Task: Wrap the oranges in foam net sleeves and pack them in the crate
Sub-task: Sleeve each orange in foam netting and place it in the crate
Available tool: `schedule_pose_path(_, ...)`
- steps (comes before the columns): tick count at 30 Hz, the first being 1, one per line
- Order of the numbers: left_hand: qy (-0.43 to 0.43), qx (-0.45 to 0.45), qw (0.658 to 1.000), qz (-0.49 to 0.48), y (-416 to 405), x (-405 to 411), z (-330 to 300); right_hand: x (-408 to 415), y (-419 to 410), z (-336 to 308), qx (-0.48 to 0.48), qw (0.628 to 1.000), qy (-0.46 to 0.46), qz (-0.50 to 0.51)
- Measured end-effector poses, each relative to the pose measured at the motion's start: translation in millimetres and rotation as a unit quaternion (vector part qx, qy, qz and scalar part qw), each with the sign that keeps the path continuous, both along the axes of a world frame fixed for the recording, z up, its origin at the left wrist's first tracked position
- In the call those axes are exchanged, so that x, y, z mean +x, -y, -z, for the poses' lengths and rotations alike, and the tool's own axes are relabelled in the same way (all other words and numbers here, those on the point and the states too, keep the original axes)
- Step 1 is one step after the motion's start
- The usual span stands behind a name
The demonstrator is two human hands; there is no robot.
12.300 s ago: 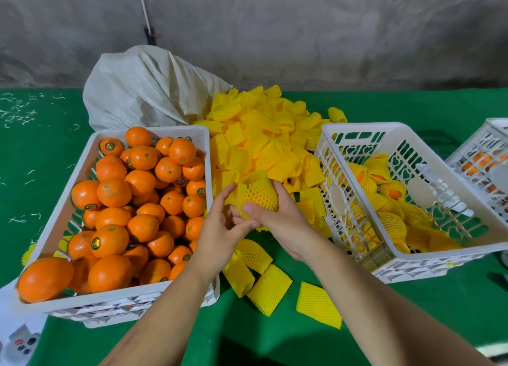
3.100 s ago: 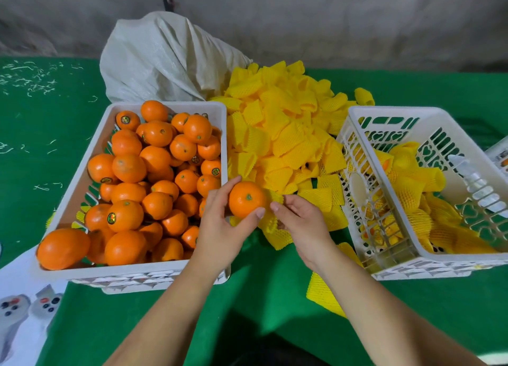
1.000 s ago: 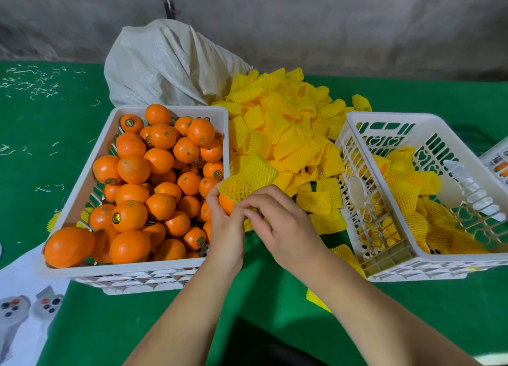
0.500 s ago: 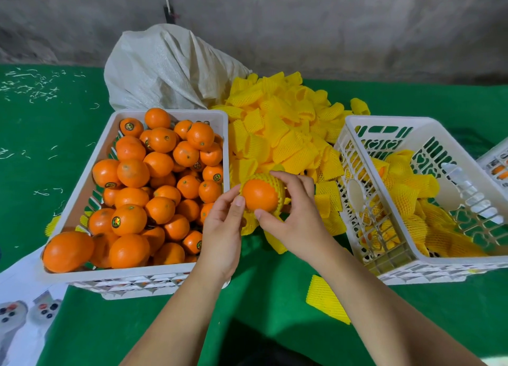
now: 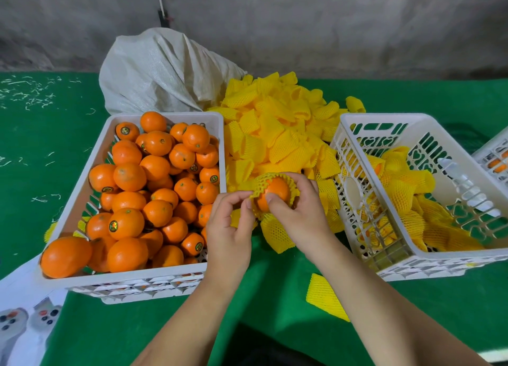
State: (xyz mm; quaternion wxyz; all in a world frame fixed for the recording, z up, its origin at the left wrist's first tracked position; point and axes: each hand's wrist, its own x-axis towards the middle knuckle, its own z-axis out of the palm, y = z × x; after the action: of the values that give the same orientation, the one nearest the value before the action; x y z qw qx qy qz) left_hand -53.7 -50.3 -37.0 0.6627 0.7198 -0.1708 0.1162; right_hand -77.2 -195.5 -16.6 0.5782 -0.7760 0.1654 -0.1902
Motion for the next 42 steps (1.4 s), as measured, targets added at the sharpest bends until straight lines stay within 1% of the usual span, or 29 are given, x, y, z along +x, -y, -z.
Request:
schedule_pose_path(2, 0.023, 0.016, 1.000, 0.005, 0.3, -0.3, -1.0, 0.8, -5.7, 2.9, 0.011, 1.000, 0.000, 0.015)
schedule_pose_path(3, 0.024, 0.017, 1.000, 0.007, 0.7, -0.7, -1.0, 1.3, -7.1, 5.0, 0.022, 1.000, -0.008, 0.005)
schedule_pose_path(6, -0.007, 0.016, 1.000, 0.014, 2.3, 1.9, -2.0, 0.3, -7.2, 10.4, 0.131, 0.988, -0.038, -0.067)
schedule_pose_path(7, -0.019, 0.022, 0.999, 0.019, 2.5, 3.7, -1.9, -0.4, -5.8, 11.6, 0.144, 0.985, -0.040, -0.081)
schedule_pose_path(9, -0.043, 0.036, 0.998, 0.034, 1.8, 7.9, 1.0, -2.0, -2.2, 11.7, 0.114, 0.989, -0.028, -0.084)
schedule_pose_path(11, -0.088, 0.025, 0.994, 0.059, -0.4, 11.4, 3.2, -2.2, 2.9, 11.1, 0.064, 0.995, -0.012, -0.079)
schedule_pose_path(13, -0.116, 0.011, 0.991, 0.066, -3.7, 13.5, 3.9, -1.4, 8.6, 13.1, 0.007, 0.997, -0.017, -0.073)
schedule_pose_path(15, -0.082, 0.024, 0.996, 0.041, -5.9, 13.2, 2.3, -0.5, 9.7, 15.4, -0.027, 0.997, -0.018, -0.066)
schedule_pose_path(18, 0.014, 0.059, 0.998, 0.036, -4.5, 11.2, -3.1, 2.5, 3.5, 17.5, -0.051, 0.997, -0.017, -0.047)
schedule_pose_path(19, 0.051, 0.072, 0.995, 0.039, -3.9, 11.9, -4.4, 3.1, 1.9, 18.3, -0.047, 0.998, -0.015, -0.041)
schedule_pose_path(21, 0.128, 0.100, 0.985, 0.055, -4.3, 14.2, -6.1, 3.9, 1.5, 20.2, -0.006, 1.000, -0.010, -0.029)
schedule_pose_path(22, 0.158, 0.110, 0.979, 0.072, -5.4, 15.4, -6.7, 3.6, 1.3, 20.9, 0.018, 1.000, -0.007, -0.024)
schedule_pose_path(23, 0.167, 0.111, 0.976, 0.086, -5.8, 15.5, -7.2, 2.8, 0.9, 21.3, 0.033, 0.999, -0.001, -0.018)
schedule_pose_path(24, 0.141, 0.095, 0.981, 0.090, -4.9, 13.8, -8.9, 1.5, 0.0, 21.0, 0.036, 0.999, 0.009, -0.010)
schedule_pose_path(25, 0.069, 0.048, 0.993, 0.086, -2.2, 10.7, -12.7, -0.2, -0.6, 19.8, 0.023, 0.999, 0.024, 0.001)
schedule_pose_path(26, -0.042, -0.026, 0.996, 0.075, 1.5, 6.8, -18.7, -1.4, -1.0, 17.2, -0.001, 0.999, 0.041, 0.011)
schedule_pose_path(27, -0.162, -0.101, 0.979, 0.065, 5.3, 3.7, -25.3, -2.7, -0.5, 13.8, -0.026, 0.998, 0.057, 0.013)
schedule_pose_path(28, -0.268, -0.153, 0.947, 0.088, 8.2, 3.6, -28.1, -3.3, 0.6, 10.8, -0.045, 0.997, 0.069, 0.007)
schedule_pose_path(29, -0.349, -0.188, 0.906, 0.150, 10.0, 5.3, -28.3, -3.9, 1.7, 8.8, -0.061, 0.995, 0.075, -0.007)
schedule_pose_path(30, -0.397, -0.210, 0.865, 0.224, 10.4, 6.2, -28.6, -4.5, 2.3, 7.6, -0.082, 0.993, 0.079, -0.023)
schedule_pose_path(31, -0.422, -0.219, 0.835, 0.278, 9.4, 6.1, -29.8, -5.5, 2.3, 6.8, -0.108, 0.990, 0.085, -0.041)
schedule_pose_path(32, -0.434, -0.221, 0.819, 0.304, 8.0, 5.7, -31.0, -7.0, 2.2, 6.5, -0.134, 0.985, 0.091, -0.057)
schedule_pose_path(33, -0.439, -0.221, 0.814, 0.309, 6.8, 5.0, -32.0, -8.5, 2.3, 6.6, -0.150, 0.982, 0.092, -0.071)
schedule_pose_path(35, -0.427, -0.222, 0.822, 0.305, 5.8, 4.9, -28.8, -12.3, 2.4, 5.3, -0.151, 0.980, 0.088, -0.096)
schedule_pose_path(37, -0.413, -0.226, 0.833, 0.289, 5.3, 5.3, -26.7, -15.0, 1.8, 3.6, -0.146, 0.978, 0.104, -0.105)
schedule_pose_path(39, -0.414, -0.234, 0.835, 0.276, 3.7, 8.8, -22.6, -15.2, 0.9, 1.5, -0.162, 0.972, 0.148, -0.081)
schedule_pose_path(42, -0.420, -0.253, 0.819, 0.297, 2.4, 12.1, -16.2, -15.1, -0.5, -1.5, -0.184, 0.964, 0.193, -0.018)
